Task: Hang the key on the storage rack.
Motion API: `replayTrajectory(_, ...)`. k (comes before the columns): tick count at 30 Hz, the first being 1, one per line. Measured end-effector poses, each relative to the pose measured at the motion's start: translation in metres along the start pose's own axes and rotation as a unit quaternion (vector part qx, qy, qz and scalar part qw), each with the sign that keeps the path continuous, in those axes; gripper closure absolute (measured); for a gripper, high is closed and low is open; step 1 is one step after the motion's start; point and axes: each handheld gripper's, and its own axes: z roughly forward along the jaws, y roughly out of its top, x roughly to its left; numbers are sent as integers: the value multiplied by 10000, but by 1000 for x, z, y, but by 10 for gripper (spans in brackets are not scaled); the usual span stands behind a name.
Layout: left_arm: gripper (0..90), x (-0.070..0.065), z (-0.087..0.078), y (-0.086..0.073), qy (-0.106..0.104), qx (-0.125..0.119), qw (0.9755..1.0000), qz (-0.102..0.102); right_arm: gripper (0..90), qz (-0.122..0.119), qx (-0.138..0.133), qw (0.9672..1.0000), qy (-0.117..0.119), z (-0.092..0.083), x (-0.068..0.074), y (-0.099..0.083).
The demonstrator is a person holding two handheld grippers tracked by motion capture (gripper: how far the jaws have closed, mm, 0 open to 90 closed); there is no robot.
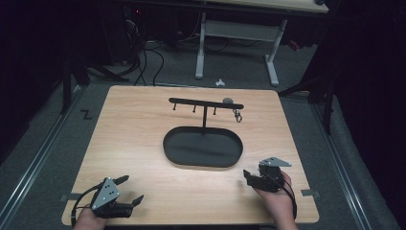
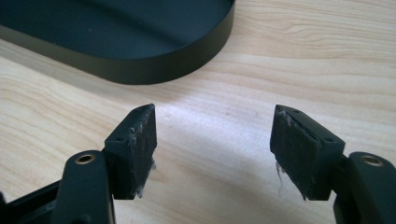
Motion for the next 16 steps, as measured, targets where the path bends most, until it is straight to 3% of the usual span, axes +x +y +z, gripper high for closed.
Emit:
replayTrajectory(4,153,0,0,0,21,-17,10000,0,318,-121,-211,9997,-81,-3,6,-11)
replayTrajectory(5,153,0,-1,0,31,-25,10000,-7,315,-234,-384,9989,-105,-6,9,-16)
replayTrajectory(8,153,0,-1,0,46,-27,10000,-7,318,-191,-624,9978,-65,-10,11,-22)
replayTrajectory(16,153,-1,-1,1,27,-28,10000,21,322,-310,-568,9978,-127,-10,15,-25)
